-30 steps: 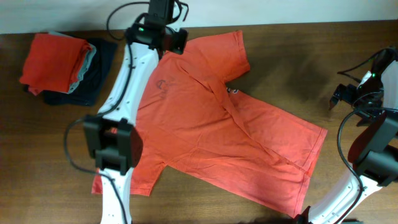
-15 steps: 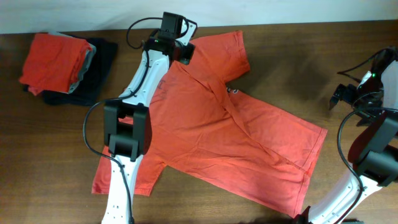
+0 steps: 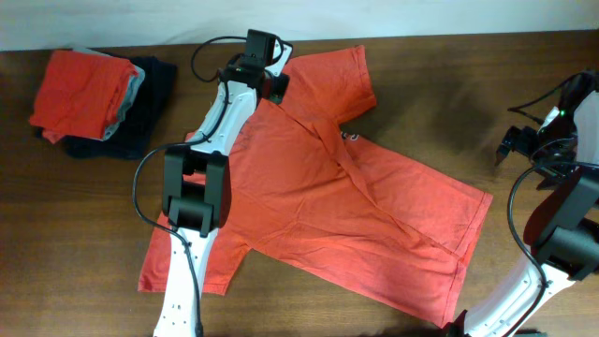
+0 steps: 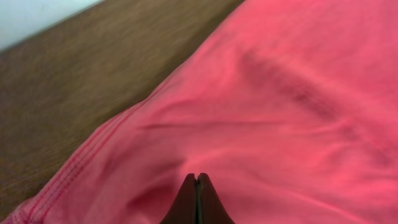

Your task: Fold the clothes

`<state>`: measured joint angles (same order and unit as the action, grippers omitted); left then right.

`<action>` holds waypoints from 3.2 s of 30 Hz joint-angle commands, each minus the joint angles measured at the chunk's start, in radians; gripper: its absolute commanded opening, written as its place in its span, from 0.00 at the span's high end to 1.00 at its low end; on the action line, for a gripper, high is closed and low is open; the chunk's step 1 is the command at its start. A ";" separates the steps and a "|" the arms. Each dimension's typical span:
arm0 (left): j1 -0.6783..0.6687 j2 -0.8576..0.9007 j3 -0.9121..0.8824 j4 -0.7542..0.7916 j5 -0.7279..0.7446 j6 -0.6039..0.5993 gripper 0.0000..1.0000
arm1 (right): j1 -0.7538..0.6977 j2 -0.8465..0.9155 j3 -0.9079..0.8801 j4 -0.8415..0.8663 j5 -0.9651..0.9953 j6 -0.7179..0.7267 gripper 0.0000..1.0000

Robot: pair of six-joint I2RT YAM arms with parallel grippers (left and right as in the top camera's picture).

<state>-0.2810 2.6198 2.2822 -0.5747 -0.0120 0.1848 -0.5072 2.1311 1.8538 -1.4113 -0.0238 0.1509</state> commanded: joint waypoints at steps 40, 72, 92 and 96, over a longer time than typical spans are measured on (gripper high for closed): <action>0.063 -0.086 0.135 -0.213 -0.175 -0.188 1.00 | -0.004 0.003 -0.002 -0.001 0.013 0.000 0.02; -0.116 0.050 0.202 -0.354 0.016 -0.201 1.00 | -0.004 0.003 -0.002 -0.001 0.013 0.000 0.02; -0.121 0.198 0.202 -0.229 0.097 -0.245 1.00 | -0.004 0.003 -0.002 -0.001 0.013 0.000 0.02; -0.129 0.223 0.202 -0.193 0.102 -0.244 1.00 | -0.004 0.003 -0.002 -0.001 0.013 0.000 0.02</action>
<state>-0.4019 2.7438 2.5031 -0.7681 0.0486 -0.0502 -0.5072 2.1311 1.8538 -1.4109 -0.0242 0.1505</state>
